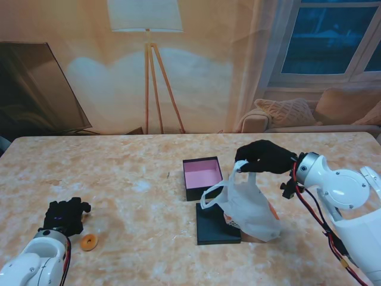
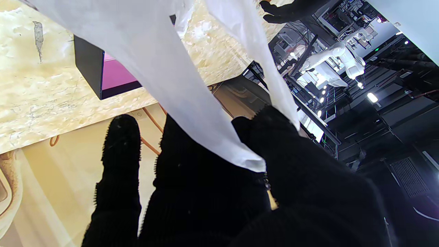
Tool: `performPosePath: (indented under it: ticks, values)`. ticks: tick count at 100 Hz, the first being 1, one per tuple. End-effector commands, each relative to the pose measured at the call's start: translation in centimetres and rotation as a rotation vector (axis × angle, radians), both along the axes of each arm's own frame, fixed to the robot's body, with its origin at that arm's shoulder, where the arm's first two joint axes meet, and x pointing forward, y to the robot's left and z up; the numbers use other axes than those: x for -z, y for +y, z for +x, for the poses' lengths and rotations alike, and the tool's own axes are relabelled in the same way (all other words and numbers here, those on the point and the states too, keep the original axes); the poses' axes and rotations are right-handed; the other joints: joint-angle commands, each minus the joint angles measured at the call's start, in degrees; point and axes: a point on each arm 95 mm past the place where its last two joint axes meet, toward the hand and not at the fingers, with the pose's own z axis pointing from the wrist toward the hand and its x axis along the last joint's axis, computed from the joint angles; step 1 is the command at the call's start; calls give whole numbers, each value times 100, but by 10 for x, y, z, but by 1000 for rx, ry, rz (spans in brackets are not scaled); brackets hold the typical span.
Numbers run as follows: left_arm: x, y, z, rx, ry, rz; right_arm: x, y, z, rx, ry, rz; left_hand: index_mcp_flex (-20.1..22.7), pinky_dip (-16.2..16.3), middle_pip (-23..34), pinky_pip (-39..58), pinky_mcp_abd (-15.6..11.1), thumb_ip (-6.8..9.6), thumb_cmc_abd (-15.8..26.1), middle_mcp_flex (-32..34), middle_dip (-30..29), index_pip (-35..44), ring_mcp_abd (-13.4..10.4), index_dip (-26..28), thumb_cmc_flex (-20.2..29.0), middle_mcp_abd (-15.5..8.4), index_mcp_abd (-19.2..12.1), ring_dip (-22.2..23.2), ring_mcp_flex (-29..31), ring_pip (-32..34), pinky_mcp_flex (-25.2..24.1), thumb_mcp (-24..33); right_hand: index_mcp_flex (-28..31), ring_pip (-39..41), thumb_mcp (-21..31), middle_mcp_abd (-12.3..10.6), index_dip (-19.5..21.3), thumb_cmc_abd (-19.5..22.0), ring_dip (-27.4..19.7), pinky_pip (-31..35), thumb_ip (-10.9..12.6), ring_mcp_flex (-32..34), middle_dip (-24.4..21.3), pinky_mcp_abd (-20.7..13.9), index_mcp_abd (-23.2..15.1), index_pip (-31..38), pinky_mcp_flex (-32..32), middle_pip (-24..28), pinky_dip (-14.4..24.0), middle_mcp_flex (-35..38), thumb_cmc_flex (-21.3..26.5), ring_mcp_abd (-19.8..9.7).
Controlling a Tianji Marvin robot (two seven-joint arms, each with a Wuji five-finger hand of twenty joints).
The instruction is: Pack mini donuts into a plastic bag, tie the opening and put the bag into the gift box
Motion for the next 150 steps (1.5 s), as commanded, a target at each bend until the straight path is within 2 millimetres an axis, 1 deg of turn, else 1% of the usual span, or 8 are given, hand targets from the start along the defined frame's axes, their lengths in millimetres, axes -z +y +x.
performPosePath:
  ticks: [1, 42, 52, 64, 72, 87, 104, 150]
  values:
    - [8, 5, -1, -25, 15, -5, 4, 3, -2, -13, 17, -2, -151, 88, 12, -88, 158, -72, -259, -217, -63, -109, 94, -90, -53, -68, -78, -60, -99, -125, -79, 257, 112, 89, 1868, -345, 682, -196, 97, 106, 338, -42, 10, -10, -2291, 1397, -46, 169, 120, 10, 1353, -71]
    - [19, 16, 8, -82, 17, -41, 6, 3, 2, -13, 24, -3, -170, 152, 154, 73, 64, -114, -465, -240, -13, 21, 22, -184, -23, 10, 14, 58, 222, 130, 253, 445, 131, 98, 1891, -361, 666, -199, 99, 108, 337, -39, 7, -2, -2281, 1379, -48, 173, 127, 15, 1346, -73]
    - [21, 16, 9, -96, 24, -48, 6, 2, 2, -13, 24, -3, -95, 221, 353, 320, -61, -113, -502, -73, 239, 207, -101, -65, 3, 151, 240, 294, 543, 460, 548, 480, 131, 99, 1892, -349, 665, -203, 99, 107, 336, -40, 6, -4, -2281, 1379, -51, 174, 127, 15, 1349, -73]
    - [21, 16, 11, -107, 39, -58, 6, 2, 2, -11, 22, -3, -55, 275, 886, 705, -279, -88, -446, 425, 968, 631, -362, 411, 91, 709, 719, 759, 1040, 957, 1027, 467, 131, 99, 1893, -359, 663, -203, 96, 110, 335, -40, 3, -3, -2281, 1379, -46, 174, 129, 21, 1346, -68]
    - [21, 15, 12, -114, 45, -56, 6, 2, 2, -10, 22, -3, -80, 389, 1345, 1024, -440, -62, -416, 729, 1506, 1237, -610, 970, 152, 713, 826, 1063, 1407, 1290, 1355, 457, 139, 98, 1892, -356, 657, -205, 94, 108, 335, -39, 2, -11, -2278, 1373, -50, 174, 129, 19, 1346, -68]
    - [20, 14, 13, -115, 44, -41, 6, 1, 1, -9, 19, -4, -122, 742, 1701, 1604, -480, -616, -683, 1407, 2616, 2827, -745, 1806, 683, 566, 448, 2233, 2198, 1512, 1852, -70, 139, 99, 1891, -364, 654, -205, 94, 104, 334, -39, -2, -10, -2278, 1373, -54, 174, 130, 24, 1348, -67]
    - [16, 12, 14, -87, 11, -47, 6, 1, 1, -7, 16, -4, 435, 866, 1025, 2033, -489, -667, -976, 2840, 3370, 3969, -892, 1293, 875, -42, -243, 2210, 2927, 1822, 2415, -425, 139, 98, 1887, -348, 652, -208, 93, 108, 333, -38, -5, -12, -2278, 1374, -44, 175, 133, 24, 1350, -70]
    - [-31, -7, 19, 132, -36, -33, 5, 0, 1, -13, 16, -5, 727, 760, 1122, 2155, -543, -774, -1305, 3410, 2875, 3979, -997, 845, 611, 145, -238, 1850, 3468, 1912, 2967, -4, 164, 99, 1895, -357, 632, -211, 92, 106, 335, -34, -11, -5, -2281, 1354, -46, 173, 134, 28, 1350, -64]
